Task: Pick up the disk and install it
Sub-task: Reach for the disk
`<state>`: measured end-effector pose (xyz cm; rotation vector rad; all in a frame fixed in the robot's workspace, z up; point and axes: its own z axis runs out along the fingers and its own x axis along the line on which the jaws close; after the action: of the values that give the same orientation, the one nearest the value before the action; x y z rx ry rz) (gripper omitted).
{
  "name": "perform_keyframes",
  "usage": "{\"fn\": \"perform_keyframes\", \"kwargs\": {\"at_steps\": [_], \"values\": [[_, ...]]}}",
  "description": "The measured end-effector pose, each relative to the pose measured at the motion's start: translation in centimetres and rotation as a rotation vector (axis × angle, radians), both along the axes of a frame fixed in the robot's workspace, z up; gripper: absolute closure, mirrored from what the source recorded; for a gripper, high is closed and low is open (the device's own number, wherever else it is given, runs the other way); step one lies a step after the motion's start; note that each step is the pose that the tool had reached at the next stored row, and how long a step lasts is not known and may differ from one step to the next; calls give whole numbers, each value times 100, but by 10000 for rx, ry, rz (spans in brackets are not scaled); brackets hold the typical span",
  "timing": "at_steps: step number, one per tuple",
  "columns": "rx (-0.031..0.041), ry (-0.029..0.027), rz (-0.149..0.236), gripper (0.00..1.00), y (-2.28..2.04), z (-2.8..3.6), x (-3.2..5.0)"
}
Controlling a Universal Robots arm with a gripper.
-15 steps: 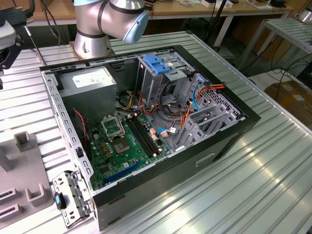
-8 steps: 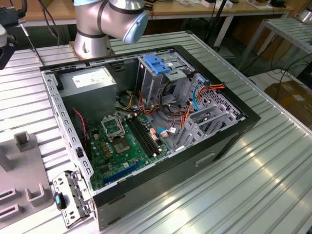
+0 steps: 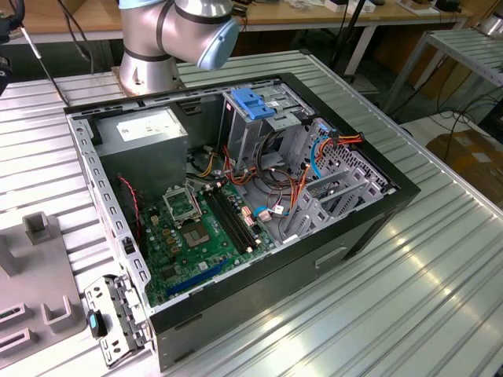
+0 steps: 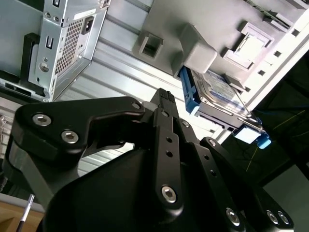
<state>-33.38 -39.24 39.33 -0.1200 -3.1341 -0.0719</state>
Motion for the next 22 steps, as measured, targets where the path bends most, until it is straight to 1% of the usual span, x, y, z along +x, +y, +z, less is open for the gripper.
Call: {"fn": "perform_keyframes", "kwargs": {"at_steps": [8, 11, 21, 22], "values": [[0, 0, 1, 89, 5, 0, -115], [0, 0, 1, 89, 7, 0, -170], [0, 0, 0, 89, 13, 0, -297], [0, 0, 1, 89, 17, 0, -329]]}}
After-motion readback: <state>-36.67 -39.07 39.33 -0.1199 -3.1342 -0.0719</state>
